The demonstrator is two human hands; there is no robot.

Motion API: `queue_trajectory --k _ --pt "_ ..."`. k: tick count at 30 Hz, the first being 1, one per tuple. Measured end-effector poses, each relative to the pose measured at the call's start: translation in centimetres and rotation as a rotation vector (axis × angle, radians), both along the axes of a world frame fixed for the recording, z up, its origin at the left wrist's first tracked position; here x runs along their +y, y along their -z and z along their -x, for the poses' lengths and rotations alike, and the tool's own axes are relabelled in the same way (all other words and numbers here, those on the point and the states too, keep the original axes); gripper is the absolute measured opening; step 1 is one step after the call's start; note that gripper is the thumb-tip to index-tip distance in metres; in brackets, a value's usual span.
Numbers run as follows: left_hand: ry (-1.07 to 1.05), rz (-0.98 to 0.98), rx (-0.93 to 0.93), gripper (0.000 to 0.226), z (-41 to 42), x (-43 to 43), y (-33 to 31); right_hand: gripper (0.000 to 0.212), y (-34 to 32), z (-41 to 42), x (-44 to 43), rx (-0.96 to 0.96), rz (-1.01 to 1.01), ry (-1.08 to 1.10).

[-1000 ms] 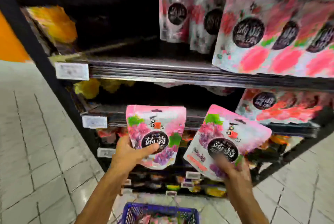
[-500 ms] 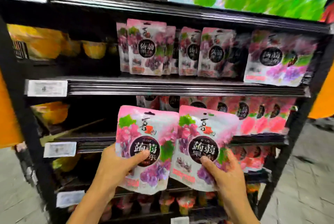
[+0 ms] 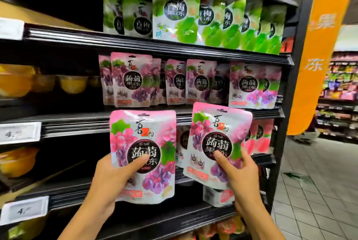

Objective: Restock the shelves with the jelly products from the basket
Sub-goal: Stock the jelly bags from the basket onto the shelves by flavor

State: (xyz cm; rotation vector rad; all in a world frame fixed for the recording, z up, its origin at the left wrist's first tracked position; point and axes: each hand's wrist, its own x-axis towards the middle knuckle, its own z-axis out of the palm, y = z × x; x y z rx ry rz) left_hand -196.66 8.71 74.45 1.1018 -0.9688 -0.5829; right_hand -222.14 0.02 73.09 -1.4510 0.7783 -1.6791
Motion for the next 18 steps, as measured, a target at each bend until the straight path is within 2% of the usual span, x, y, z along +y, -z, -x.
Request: queue_trajectory --k 2,5,7,11,15,18 --pt "0.038 0.004 -0.012 0.037 1.1 -1.1 -1.6 0.040 -1.7 1.0 -1.2 0.005 0.021 0.010" --pt "0.087 -0.009 -0.036 0.031 2.9 -2.9 -3.8 0.026 -3.8 2.4 -3.3 -0.008 0.051 0.000" --pt "0.108 -0.024 -0.009 0.031 4.2 -4.3 -5.0 0.027 -5.1 3.6 -4.9 -0.011 0.048 -0.016" --pt "0.138 -0.021 -0.004 0.033 6.9 -7.0 -6.6 0.037 -7.4 6.3 -8.5 0.025 0.026 -0.023" --pt "0.163 -0.006 -0.020 0.038 9.3 -9.4 -7.3 0.065 -9.2 8.4 -11.9 0.044 -0.011 -0.046" --pt "0.160 -0.011 -0.034 0.043 10.9 -11.0 -7.3 0.046 -10.7 9.2 -14.3 0.073 -0.021 -0.061"
